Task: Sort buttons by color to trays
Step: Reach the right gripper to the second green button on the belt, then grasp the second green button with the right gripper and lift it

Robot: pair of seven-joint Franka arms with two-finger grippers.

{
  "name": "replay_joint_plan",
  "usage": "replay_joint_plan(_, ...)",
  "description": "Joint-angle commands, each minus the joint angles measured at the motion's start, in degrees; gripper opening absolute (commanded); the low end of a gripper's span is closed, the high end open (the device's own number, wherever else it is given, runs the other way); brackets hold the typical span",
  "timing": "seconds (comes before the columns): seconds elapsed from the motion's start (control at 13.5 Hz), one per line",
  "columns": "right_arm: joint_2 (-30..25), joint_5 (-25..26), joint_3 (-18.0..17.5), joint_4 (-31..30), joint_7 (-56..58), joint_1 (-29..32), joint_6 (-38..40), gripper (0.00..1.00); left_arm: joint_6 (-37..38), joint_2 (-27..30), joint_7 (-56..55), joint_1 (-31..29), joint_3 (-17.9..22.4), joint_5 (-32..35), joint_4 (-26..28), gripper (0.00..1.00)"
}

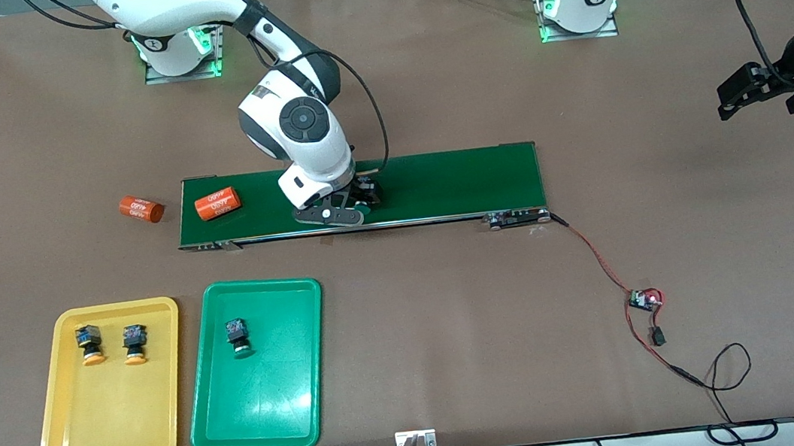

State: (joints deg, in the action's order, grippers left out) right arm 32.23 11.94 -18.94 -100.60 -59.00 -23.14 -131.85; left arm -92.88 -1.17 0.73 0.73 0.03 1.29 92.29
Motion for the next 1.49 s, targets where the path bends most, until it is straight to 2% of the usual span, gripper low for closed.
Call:
replay_joint_plan(0.0, 0.0, 0.6, -0.3, -0.4, -0.9, 0.2, -0.4, 1.0, 2.6, -0.2, 0.2, -0.4, -0.3, -0.4, -1.3, 1.0)
replay_joint_plan(0.3, 1.3, 0.7, -0.3, -0.6, -0.9, -0.5, -0.4, 1.0, 3.0, -0.2, 0.1, -0.3, -0.5, -0.3, -1.5, 1.0)
replay_joint_plan(0.37, 1.6, 0.7, -0.3, -0.6, -0.8, -0.5, -0.4, 0.94, 3.1, -0.2, 0.1, -0.3, -0.5, -0.3, -1.9, 1.0)
replay_joint_plan(0.45, 1.6, 0.7, -0.3, -0.6, -0.6, -0.4, -0.4, 0.83, 3.1, -0.2, 0.2, -0.2, -0.5, -0.2, -2.0, 1.0)
replay_joint_plan(0.82, 1.6, 0.4, -0.2, 0.0, 2.3, 0.7, 0.3, 0.09, 3.1, -0.2, 0.6, -0.3, -0.4, -0.4, -2.1, 1.0)
replay_joint_plan(0.89, 1.4, 0.3, -0.2, 0.1, 2.4, 1.3, 0.5, 0.07, 3.1, -0.2, 0.6, -0.3, -0.4, -0.4, -2.1, 1.0)
replay_joint_plan(1.19, 0.7, -0.1, 0.4, 9.3, 9.6, 3.5, 11.0, 0.05, 3.6, -0.2, 0.6, -0.4, -0.3, -0.4, -2.1, 1.0)
replay_joint_plan(1.41, 2.6, 0.1, 5.0, 14.4, 20.6, 5.2, 10.3, 0.05, 4.0, -0.2, 0.9, -0.5, -0.2, -0.5, -2.1, 1.0)
